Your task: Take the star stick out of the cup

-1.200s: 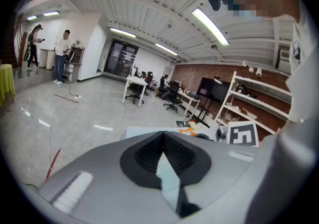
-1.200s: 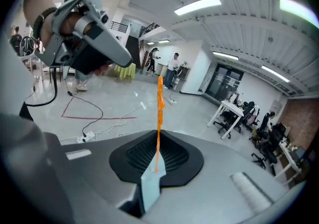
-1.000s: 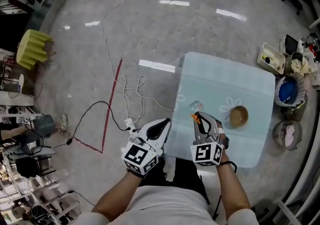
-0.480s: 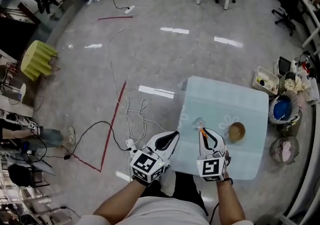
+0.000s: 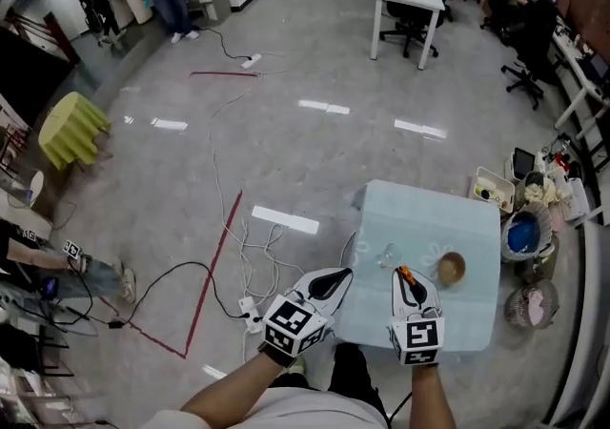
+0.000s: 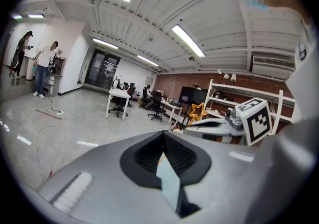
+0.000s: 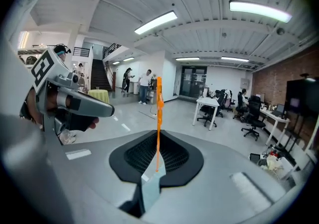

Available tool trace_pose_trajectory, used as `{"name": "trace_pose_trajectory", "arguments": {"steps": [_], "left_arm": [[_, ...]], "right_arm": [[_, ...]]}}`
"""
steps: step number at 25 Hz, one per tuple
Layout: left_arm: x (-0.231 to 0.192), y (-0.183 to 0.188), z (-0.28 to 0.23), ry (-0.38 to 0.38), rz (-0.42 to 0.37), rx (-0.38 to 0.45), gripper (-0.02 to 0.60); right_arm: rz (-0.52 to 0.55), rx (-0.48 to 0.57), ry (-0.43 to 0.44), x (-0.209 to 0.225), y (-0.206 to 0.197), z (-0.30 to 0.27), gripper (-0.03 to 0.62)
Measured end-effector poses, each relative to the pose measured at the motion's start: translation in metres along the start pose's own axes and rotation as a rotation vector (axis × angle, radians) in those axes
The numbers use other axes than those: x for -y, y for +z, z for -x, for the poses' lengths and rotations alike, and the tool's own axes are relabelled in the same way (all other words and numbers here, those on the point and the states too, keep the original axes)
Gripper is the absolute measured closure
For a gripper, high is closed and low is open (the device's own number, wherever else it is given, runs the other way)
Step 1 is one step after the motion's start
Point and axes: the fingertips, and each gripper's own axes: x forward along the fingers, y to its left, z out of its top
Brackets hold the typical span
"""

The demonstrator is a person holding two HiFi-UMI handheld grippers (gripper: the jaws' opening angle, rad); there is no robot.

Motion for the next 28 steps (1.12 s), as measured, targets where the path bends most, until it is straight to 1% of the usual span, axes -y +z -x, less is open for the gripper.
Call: {"name": "trace_pose_trajectory", "arguments": {"steps": [4, 12, 20, 24, 28], "left_arm": [[0.009, 0.014, 0.031, -0.027, -0.018, 0.022, 0.575], [0.029, 0.029, 0.078, -0.085, -0.049, 0.067, 0.575], [0.05, 0.038, 0.111, -0.144, -0.073, 0.077, 0.575], [0.069, 0.045, 0.122, -0.166, -0.092, 0.09, 0.575], [0.081, 0.053, 0.125, -0.174, -0.115, 0.097, 0.575]], "right_arm": [[-0.055, 0.036, -0.031, -0.017, 0.02, 0.026, 0.566], [-0.056, 0.081, -0.094, -0.055, 0.045, 0.077, 0.566], [-0.057, 0.108, -0.154, -0.083, 0.067, 0.12, 0.566], [-0.063, 0.119, -0.163, -0.088, 0.075, 0.142, 0.566], [-0.093, 0.135, -0.159, -0.088, 0.083, 0.156, 0.566]]}}
